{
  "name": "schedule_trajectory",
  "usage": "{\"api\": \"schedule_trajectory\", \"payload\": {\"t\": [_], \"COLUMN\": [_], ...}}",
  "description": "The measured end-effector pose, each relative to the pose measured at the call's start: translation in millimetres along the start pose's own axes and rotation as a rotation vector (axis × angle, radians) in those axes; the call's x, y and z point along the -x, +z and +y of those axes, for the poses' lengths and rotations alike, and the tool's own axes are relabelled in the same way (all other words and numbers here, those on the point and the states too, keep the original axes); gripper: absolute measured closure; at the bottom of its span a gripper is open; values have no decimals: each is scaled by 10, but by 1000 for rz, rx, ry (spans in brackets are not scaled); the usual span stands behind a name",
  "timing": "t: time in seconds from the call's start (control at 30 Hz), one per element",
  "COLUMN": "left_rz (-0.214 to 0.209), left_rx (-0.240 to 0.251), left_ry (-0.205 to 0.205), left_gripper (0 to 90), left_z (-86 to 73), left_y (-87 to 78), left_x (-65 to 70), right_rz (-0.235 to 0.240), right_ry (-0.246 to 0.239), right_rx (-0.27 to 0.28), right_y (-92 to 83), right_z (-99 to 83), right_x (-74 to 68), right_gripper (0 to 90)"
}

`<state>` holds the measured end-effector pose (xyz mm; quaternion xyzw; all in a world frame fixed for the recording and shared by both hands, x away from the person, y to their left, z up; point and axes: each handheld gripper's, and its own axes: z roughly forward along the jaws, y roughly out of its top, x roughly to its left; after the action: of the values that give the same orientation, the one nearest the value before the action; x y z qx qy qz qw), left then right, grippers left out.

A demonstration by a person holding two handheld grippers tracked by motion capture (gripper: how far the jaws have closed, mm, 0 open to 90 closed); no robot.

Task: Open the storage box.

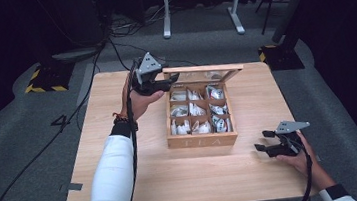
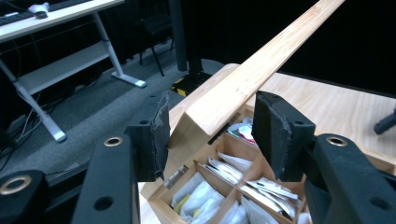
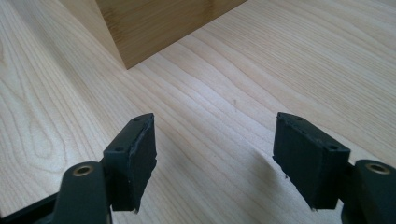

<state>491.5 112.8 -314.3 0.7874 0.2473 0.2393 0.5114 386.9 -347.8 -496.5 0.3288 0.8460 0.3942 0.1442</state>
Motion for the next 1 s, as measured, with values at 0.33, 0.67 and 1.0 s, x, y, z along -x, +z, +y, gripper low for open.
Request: {"api": "schedule_trajectory", "payload": {"t": [0.33,0.67,1.0], "left_rz": [8,21,64], "left_rx": [21,47,38], "left_ry": [-36,-87,-107], "left_gripper": [491,495,501], "left_z": [91,157,208], "left_y": [93,200,301], "left_x": [-160,-311,-395], "right_rz": [5,3,2], "right_ry": [-8,-13,-16], "right_rx": [-14,-16,-17], "right_y": [55,74,77], "right_z": [-27,-26,-24], "right_x": [-9,-17,-18], "right_gripper": [300,285,286]}}
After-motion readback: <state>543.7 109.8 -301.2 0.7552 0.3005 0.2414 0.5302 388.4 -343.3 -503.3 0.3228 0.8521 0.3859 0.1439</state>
